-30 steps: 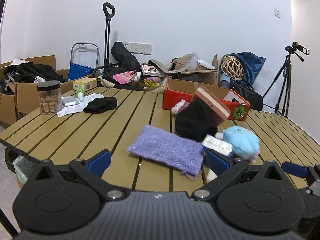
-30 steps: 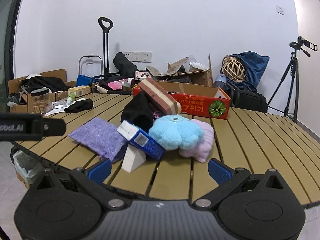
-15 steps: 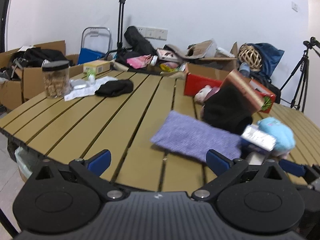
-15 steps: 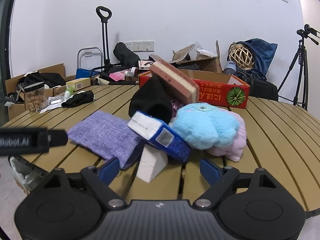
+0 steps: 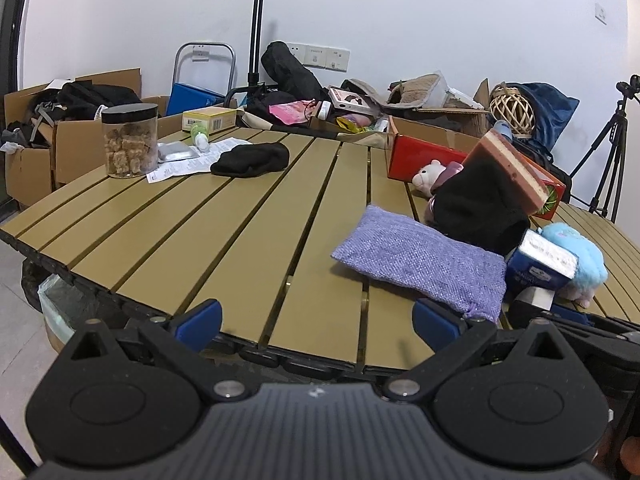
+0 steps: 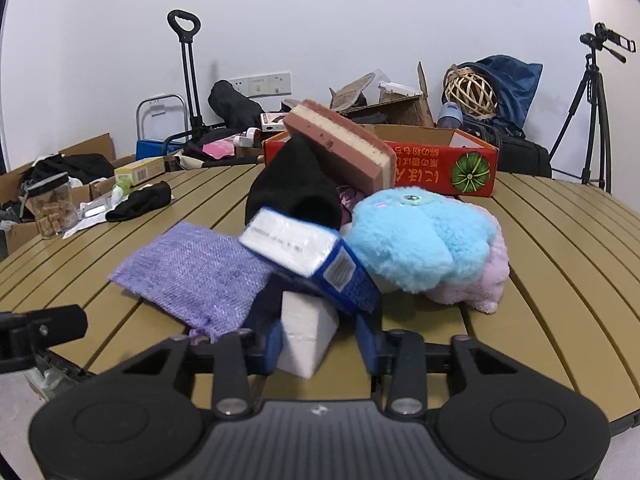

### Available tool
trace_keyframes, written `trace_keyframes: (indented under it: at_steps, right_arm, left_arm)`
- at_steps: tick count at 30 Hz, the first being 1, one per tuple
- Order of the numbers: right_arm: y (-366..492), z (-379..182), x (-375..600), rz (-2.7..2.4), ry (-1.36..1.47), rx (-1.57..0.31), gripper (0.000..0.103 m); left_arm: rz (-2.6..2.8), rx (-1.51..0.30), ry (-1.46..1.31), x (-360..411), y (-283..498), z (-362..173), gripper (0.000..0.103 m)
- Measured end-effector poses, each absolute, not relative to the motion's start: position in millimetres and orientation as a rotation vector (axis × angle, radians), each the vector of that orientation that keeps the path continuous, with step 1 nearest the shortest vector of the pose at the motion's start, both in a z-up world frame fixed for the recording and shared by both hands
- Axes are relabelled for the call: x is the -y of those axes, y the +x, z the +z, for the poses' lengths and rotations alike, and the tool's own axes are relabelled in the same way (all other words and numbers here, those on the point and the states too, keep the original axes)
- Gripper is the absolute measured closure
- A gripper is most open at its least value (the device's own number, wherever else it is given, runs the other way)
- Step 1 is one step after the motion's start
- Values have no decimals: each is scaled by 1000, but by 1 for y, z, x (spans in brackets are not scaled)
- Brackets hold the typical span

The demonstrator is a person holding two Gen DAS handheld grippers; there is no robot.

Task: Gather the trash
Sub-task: 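Reach to the table and grasp the small white paper piece with the right tool, then grasp the blue tissue box with the left tool while the right tool holds the paper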

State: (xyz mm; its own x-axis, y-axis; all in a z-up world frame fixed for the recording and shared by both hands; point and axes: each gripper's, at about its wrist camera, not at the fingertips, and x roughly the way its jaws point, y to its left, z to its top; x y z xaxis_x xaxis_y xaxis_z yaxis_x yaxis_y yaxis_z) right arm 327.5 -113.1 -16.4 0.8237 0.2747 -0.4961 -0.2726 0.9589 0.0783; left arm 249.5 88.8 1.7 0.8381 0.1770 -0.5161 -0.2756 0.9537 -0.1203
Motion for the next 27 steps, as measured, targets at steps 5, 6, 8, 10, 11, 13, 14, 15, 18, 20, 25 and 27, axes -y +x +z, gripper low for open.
trace_keyframes:
  at_steps: [5,6,8,10,11,13,14,15,18,20,25,27]
  right_arm:
    - [324,-15,119,322,36,-532,85]
    - [322,-14,121,324,40,-533,85]
    - [320,-14,124,330,45,-535,86]
    - [316,-12,126,344,50,-533,86]
    - [315,-11,127,351,52,-532,86]
    - [311,-7,130,361,49,-523,86]
    - [309,-5,131,363,50,-516,86]
    - [308,-3,134,363,53,-507,86]
    - [304,3,142,360,68,-491,86]
    - [302,5,148,359,80,-487,86]
    - [298,8,160,347,98,-480,86]
    - [297,9,164,343,100,-480,86]
  left_arm:
    - [240,-521,-178,-86,250,2,0]
    - [241,-521,-176,-85,250,2,0]
    - [242,-519,-175,-85,249,2,0]
    - [243,-518,-177,-85,248,3,0]
    - [245,-517,-177,-85,248,4,0]
    - [247,-517,-180,-85,248,5,0]
    - [246,-516,-181,-84,247,5,0]
    - [245,-515,-182,-83,247,6,0]
    - [240,-510,-177,-79,246,8,0]
    - [236,-508,-172,-76,246,9,0]
    - [217,-506,-157,-64,247,10,0]
    - [211,-505,-147,-59,247,10,0]
